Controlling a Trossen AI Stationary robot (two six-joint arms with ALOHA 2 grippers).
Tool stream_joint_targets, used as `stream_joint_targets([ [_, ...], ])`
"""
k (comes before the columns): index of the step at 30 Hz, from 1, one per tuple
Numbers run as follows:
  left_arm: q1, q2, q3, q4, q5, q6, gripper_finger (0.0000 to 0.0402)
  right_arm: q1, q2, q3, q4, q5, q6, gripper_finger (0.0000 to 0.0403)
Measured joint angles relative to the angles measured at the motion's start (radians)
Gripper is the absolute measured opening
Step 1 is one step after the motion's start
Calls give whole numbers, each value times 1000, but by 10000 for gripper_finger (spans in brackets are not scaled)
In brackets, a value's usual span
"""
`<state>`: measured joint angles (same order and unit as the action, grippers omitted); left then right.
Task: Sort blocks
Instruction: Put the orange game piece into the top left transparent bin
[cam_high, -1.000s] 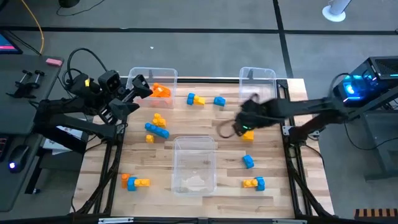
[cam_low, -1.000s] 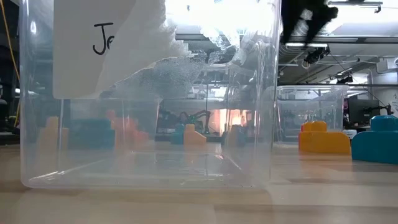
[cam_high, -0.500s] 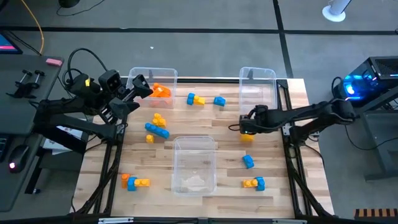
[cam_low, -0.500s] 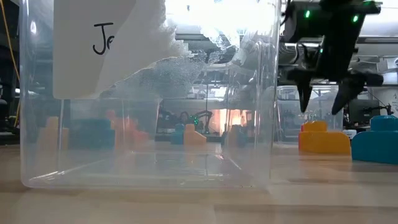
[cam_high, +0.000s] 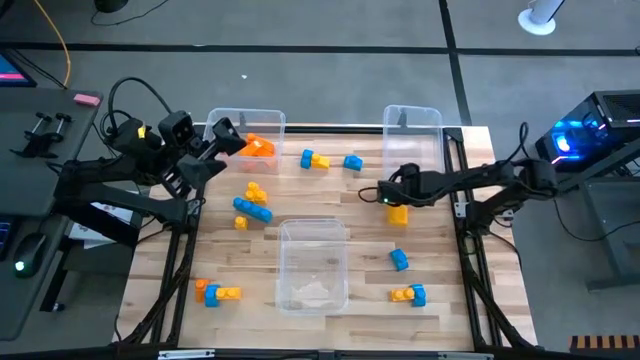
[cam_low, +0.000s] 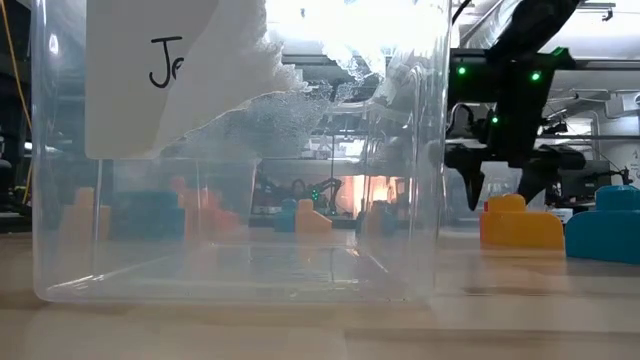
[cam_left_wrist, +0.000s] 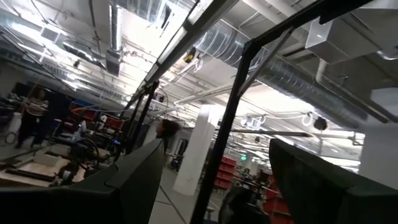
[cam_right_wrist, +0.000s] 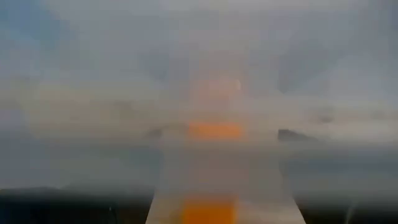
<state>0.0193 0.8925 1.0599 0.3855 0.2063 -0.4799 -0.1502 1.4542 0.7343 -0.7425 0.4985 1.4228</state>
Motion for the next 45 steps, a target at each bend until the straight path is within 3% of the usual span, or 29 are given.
stream_joint_targets([
  [7,0,0,0,0,-7,2,278,-26,9,1,38,-21,-37,303],
  [20,0,0,0,0,-9,4,278,3,11,-1,33,-37,-9,202],
  [29,0,0,0,0,-8,3,278,13,11,-2,23,-53,-8,187],
  [36,0,0,0,0,-8,3,278,33,14,-4,18,-80,2,123],
  [45,0,0,0,0,-8,2,278,34,6,-3,14,-80,-2,121],
])
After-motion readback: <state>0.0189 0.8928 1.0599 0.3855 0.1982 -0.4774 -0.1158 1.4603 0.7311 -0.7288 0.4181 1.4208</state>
